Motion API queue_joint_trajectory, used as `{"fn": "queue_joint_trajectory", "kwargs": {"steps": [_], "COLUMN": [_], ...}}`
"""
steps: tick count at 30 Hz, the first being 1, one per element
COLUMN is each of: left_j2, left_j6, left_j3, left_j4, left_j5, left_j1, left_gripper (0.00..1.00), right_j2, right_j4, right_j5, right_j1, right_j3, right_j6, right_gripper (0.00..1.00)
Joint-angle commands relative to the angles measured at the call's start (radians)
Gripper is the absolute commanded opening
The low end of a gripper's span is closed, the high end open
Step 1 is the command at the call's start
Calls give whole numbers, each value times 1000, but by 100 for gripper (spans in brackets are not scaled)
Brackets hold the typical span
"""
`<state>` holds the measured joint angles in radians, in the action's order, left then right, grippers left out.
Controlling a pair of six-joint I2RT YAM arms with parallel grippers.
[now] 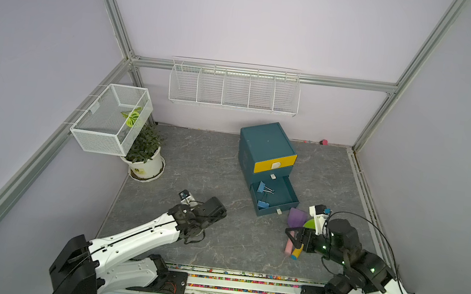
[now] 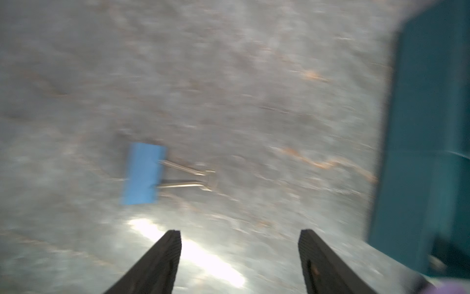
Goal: Put the binder clips in the drawer according to color
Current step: Pick up the binder clip at the center of the board.
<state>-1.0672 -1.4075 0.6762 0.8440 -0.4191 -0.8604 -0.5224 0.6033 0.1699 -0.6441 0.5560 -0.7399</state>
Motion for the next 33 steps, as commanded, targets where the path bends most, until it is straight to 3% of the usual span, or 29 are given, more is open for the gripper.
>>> {"fn": "queue_joint_trajectory", "kwargs": {"steps": [1, 13, 23, 33], "left_j2": [39, -50, -149, -225], "left_j6": [-27, 209, 354, 405], "left_j3": [-47, -138, -127, -97], "left_j4": [104, 15, -54, -74], "left_j5": [36, 148, 200, 209], "left_j1": [26, 166, 212, 246], "left_gripper": [76, 70, 66, 60], "right_j2": [-1, -17, -11, -5], "right_j4": [-30, -55, -48, -44], "right_j5": [7, 5, 1, -4], "right_j1": [-6, -6, -5, -5], "right_j3": [-14, -26, -30, -29], "right_j6": [8, -3, -3, -6], "right_gripper": [76, 76, 76, 76]}}
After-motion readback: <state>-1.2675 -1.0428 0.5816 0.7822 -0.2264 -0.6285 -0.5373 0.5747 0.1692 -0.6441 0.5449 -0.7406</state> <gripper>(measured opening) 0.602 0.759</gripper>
